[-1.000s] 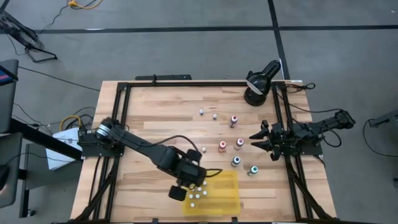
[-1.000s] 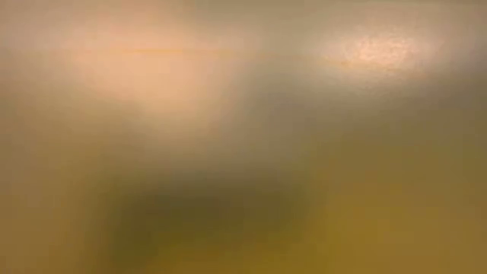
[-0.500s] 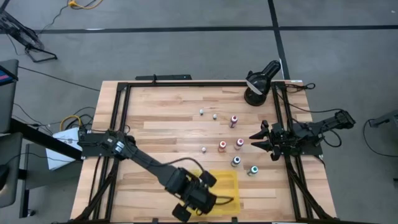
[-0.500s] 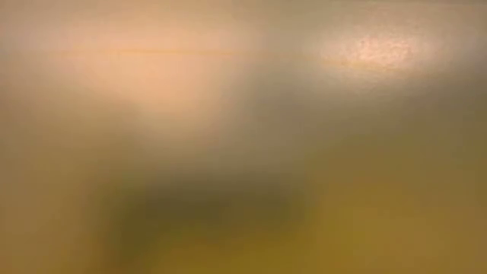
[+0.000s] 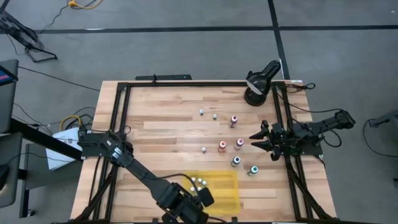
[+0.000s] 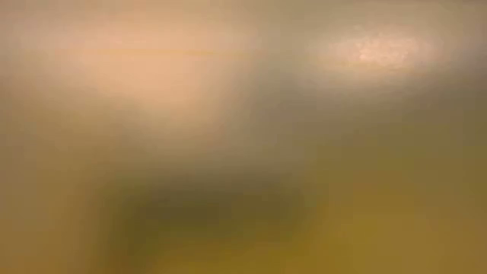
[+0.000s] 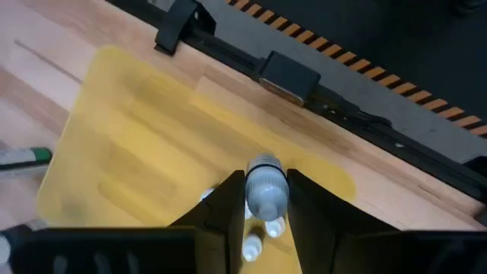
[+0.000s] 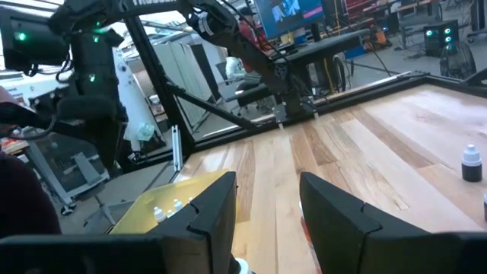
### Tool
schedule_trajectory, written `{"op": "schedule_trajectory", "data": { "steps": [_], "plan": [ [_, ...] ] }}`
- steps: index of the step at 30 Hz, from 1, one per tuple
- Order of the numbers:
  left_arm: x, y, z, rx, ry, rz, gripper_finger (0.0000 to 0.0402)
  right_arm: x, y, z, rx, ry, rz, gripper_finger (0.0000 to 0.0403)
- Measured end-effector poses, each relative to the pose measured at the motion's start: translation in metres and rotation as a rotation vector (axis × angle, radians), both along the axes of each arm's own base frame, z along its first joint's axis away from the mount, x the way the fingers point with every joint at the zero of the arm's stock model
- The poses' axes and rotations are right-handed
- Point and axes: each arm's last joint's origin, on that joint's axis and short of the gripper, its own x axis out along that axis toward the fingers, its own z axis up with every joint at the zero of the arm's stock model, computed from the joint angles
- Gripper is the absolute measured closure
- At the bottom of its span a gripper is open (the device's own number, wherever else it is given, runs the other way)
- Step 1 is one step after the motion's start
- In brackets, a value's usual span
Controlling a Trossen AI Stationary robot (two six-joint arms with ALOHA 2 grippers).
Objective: Pick & Place food coloring
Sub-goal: Put the small blue food coloring bottle in the yellow bin
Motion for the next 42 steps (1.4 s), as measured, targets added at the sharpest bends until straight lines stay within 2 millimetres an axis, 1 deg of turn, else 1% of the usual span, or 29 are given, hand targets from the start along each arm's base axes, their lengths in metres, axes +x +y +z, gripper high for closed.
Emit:
{"op": "schedule_trajectory", "data": {
  "steps": [1, 5, 8, 14, 21, 24, 30, 34, 42],
  "plan": [
    [0.001, -0.001, -0.004, 0.011, 0.002, 0.002, 0.0322, 0.0, 0.0, 0.0, 0.0, 0.0, 0.0, 0.0266],
    [0.01, -0.007, -0.032, 0.057, 0.039, 0.006, 0.0322, 0.0, 0.0, 0.0, 0.0, 0.0, 0.0, 0.0264],
    [0.017, -0.009, -0.05, 0.091, 0.051, 0.012, 0.0322, 0.0, 0.0, 0.0, 0.0, 0.0, 0.0, 0.0265],
    [0.026, -0.009, -0.075, 0.152, 0.054, 0.009, 0.0322, 0.0, 0.0, 0.0, 0.0, 0.0, 0.0, 0.0265],
    [0.032, -0.009, -0.101, 0.194, 0.104, 0.008, 0.0322, 0.0, 0.0, 0.0, 0.0, 0.0, 0.0, 0.0265],
    [0.03, -0.007, -0.104, 0.217, 0.126, 0.009, 0.0322, 0.0, 0.0, 0.0, 0.0, 0.0, 0.0, 0.0266],
    [0.03, -0.003, -0.105, 0.202, 0.165, 0.044, 0.0322, 0.0, 0.0, 0.0, 0.0, 0.0, 0.0, 0.0264],
    [0.028, -0.003, -0.113, 0.183, 0.199, 0.05, 0.0322, 0.0, 0.0, 0.0, 0.0, 0.0, 0.0, 0.0266],
    [0.029, -0.005, -0.115, 0.175, 0.182, 0.05, 0.0322, 0.0, 0.0, 0.0, 0.0, 0.0, 0.0, 0.0265]
  ]
}}
